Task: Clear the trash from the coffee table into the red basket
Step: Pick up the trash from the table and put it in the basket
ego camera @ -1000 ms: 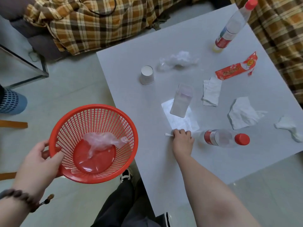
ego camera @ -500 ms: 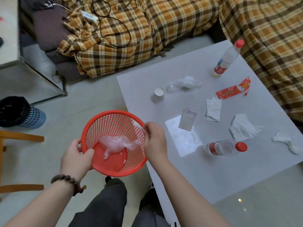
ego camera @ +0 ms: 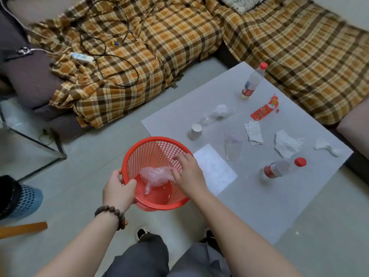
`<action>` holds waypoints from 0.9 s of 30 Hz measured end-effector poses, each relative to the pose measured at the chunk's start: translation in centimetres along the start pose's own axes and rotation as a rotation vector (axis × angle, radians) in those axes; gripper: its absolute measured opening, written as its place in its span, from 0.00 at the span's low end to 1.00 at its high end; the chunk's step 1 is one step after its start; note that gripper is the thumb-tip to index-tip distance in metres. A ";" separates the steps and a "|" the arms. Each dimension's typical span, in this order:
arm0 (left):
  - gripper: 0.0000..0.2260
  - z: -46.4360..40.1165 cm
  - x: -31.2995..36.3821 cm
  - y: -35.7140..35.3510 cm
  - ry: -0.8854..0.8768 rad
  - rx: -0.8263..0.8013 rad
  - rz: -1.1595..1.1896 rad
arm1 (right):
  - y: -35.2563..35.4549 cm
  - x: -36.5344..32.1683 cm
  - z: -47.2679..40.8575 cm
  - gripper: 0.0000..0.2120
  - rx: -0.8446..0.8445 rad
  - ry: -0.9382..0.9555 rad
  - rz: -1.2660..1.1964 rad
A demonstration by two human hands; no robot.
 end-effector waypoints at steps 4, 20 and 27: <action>0.08 -2.7 2.2 1.5 -0.034 -0.079 -0.092 | 2.1 0.8 1.0 0.16 0.159 -0.140 -0.022; 0.13 -3.3 16.3 -12.1 -0.307 -0.328 -0.335 | 18.5 18.2 7.9 0.30 0.682 -0.833 0.255; 0.17 -3.5 20.1 -16.8 -0.371 -0.366 -0.433 | 21.0 24.9 5.1 0.36 0.569 -0.887 0.158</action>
Point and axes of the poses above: each hand's wrist, its own z-axis away from the middle knuckle, its own y-axis out of the back of the hand, x = y × z, the point moved 3 cm from there along -z, towards the middle knuckle, and after that the axes turned 6 degrees about y, right-handed, at the moved point
